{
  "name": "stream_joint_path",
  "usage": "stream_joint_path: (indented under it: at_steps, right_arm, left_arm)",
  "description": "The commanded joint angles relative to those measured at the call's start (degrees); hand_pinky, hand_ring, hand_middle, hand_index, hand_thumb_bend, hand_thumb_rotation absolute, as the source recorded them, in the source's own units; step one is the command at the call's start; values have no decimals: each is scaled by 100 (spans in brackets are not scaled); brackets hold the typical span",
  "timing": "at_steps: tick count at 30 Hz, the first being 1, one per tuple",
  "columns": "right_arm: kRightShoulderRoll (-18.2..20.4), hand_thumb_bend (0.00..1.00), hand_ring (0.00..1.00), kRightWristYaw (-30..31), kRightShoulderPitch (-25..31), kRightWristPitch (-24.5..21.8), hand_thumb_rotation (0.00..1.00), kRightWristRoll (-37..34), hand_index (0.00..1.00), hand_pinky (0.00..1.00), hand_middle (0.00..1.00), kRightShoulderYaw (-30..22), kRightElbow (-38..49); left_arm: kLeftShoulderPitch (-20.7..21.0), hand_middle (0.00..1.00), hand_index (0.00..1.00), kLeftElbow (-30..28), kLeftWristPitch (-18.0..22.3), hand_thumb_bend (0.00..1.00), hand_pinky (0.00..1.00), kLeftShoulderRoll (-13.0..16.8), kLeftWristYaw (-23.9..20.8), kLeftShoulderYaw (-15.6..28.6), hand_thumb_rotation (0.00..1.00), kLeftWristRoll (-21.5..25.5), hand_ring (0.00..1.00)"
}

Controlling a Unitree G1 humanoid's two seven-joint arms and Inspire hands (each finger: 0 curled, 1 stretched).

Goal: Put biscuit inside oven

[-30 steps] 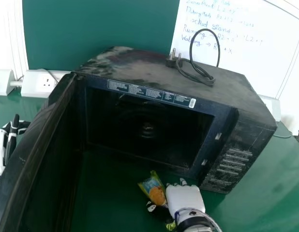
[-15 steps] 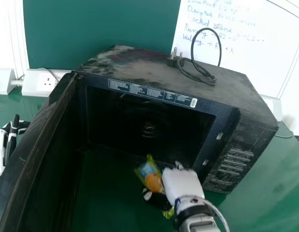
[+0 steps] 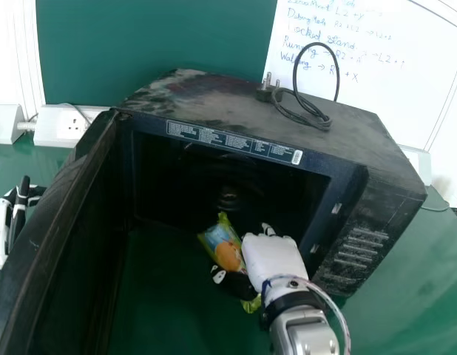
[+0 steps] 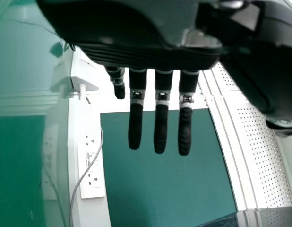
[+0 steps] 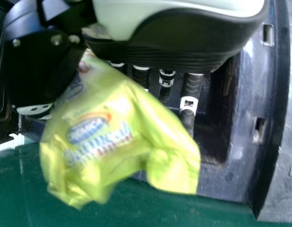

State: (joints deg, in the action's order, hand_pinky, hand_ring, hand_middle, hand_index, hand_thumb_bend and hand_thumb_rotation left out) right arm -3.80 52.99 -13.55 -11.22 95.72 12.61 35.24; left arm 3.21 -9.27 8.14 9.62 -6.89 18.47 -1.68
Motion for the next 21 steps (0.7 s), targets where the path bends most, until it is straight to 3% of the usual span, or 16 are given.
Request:
stream_joint_path:
  at_steps: [1,2,5,10,16,21]
  right_arm:
    - [70,51,36,-55,-197,-43,0,-77,56,33,46,-52,-30]
    - [90,51,38,-43,-257,-63,0,-101,53,32,48,-65,-58]
    - [104,51,37,-47,-453,-92,0,-160,55,35,46,-90,-178]
    - [154,52,40,-218,-740,-203,0,-279,50,19,50,-121,-456]
    - [59,52,40,-703,-997,-301,0,-425,49,27,50,-100,-967]
    - [-92,52,40,-1045,-1303,-329,0,-620,49,20,50,-86,-1494]
  left_arm:
    - [-18,57,49,12,20,51,49,-7,-29,-55,6,-46,53]
    - [-17,57,49,16,23,51,49,-8,-19,-53,6,-29,53]
    - [-16,57,49,57,77,51,49,6,-3,-55,6,-28,53]
    - [-16,57,49,47,53,51,49,-17,-28,-66,6,-38,53]
    - [-24,56,49,54,86,51,49,-15,-30,-75,6,-58,53]
    - [-47,57,49,16,56,51,50,-20,-30,-84,6,-35,53]
